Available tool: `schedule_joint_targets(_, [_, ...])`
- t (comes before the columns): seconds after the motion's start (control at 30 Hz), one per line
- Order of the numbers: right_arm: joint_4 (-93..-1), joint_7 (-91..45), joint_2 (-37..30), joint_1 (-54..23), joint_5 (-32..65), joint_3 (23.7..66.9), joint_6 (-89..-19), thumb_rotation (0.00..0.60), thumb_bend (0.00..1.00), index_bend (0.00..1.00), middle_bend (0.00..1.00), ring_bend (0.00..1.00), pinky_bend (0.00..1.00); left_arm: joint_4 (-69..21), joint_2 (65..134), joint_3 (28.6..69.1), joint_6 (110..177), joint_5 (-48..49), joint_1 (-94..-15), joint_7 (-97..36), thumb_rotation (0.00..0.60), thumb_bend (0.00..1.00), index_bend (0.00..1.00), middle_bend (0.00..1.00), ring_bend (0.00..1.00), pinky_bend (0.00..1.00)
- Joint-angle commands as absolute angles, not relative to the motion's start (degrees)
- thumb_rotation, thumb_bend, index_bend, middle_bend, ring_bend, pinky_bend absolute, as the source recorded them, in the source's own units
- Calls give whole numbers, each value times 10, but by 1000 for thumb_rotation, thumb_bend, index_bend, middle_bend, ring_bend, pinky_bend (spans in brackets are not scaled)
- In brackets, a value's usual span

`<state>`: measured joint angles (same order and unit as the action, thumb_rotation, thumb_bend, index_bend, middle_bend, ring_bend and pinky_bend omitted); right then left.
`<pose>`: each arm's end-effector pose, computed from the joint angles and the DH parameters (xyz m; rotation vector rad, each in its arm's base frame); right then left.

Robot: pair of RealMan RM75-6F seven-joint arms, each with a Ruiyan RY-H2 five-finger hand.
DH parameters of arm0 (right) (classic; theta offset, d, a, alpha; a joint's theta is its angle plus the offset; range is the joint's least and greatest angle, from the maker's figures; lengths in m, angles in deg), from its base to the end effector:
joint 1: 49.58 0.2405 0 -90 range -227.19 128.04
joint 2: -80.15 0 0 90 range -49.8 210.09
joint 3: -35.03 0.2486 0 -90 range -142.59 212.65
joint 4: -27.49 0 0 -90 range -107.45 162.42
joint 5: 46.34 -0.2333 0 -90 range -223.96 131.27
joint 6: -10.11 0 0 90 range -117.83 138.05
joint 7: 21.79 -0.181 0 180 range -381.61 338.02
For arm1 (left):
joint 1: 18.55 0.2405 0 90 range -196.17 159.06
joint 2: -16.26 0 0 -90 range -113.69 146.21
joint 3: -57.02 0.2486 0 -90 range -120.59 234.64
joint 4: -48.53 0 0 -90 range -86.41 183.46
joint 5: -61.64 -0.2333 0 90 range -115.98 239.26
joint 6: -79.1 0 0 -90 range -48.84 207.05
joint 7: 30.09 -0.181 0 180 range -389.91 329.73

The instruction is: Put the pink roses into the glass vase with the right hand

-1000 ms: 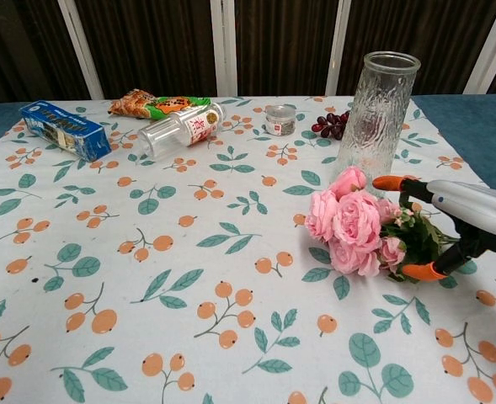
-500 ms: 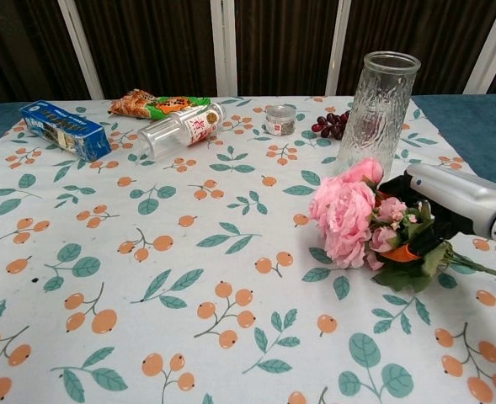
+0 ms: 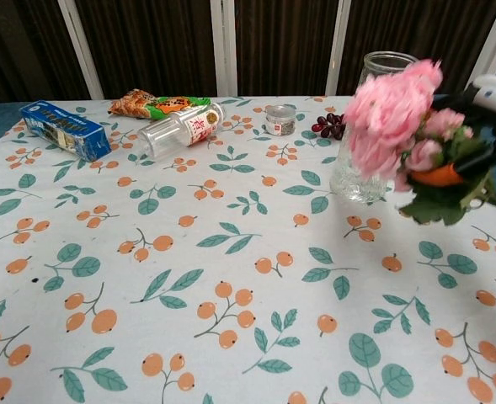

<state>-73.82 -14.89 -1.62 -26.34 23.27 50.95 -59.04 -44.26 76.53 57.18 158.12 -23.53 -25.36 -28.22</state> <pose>-0.1652 -0.3275 0.0302 1.3899 -1.2425 1.2535 -0.3274 0.2167 0.1314 -1.4758 -0.9826 -0.7996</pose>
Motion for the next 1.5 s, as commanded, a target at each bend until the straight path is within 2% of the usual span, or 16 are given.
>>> schedule_joint_targets(0.03, [-756, -205, 23, -273, 220, 569, -625, 600, 288, 540, 557, 558, 273, -443, 766, 572, 1582, -235, -254, -284, 600, 0, 0, 0, 0, 0])
schedule_joint_targets(0.3, [-700, -284, 45, -246, 170, 681, -654, 600, 288, 540, 557, 558, 274, -442, 770, 571, 1586, -238, -253, -291, 600, 0, 0, 0, 0, 0])
schedule_joint_targets(0.4, [-700, -361, 23, -210, 103, 760, -646, 600, 288, 540, 557, 558, 273, -442, 772, 571, 1585, -240, -254, -294, 600, 0, 0, 0, 0, 0])
schedule_joint_targets(0.73, [-699, -418, -28, -152, 40, 820, -653, 600, 289, 540, 557, 550, 273, -443, 771, 571, 1583, -236, -255, -292, 600, 0, 0, 0, 0, 0])
schedule_joint_targets(1.13, [-660, -401, -99, -78, 38, 804, -669, 600, 289, 539, 557, 543, 273, -443, 766, 572, 1581, -239, -256, -275, 600, 0, 0, 0, 0, 0])
schedule_joint_targets(1.5, [-599, -399, -132, -39, 33, 803, -660, 600, 288, 538, 556, 543, 273, -444, 763, 573, 1577, -238, -256, -269, 600, 0, 0, 0, 0, 0])
